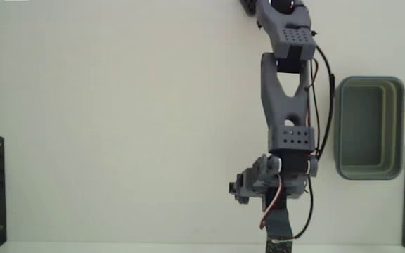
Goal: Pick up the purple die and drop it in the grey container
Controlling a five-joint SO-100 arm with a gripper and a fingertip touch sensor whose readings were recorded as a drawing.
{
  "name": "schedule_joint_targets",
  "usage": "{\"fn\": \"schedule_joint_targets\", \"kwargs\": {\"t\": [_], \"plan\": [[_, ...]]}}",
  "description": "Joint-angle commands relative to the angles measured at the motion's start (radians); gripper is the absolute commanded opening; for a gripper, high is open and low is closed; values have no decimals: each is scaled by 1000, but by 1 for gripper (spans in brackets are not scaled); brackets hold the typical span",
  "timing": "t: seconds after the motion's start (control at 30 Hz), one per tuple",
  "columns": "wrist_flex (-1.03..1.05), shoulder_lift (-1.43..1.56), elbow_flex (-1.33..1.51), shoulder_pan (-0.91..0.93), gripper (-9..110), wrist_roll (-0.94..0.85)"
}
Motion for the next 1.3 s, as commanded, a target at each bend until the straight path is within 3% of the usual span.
{"fn": "schedule_joint_targets", "kwargs": {"t": [0.0,0.53,1.27], "plan": [[2,45,-51,13,55,5],[-1,78,-14,-26,55,5],[-18,249,174,-223,55,5]]}}
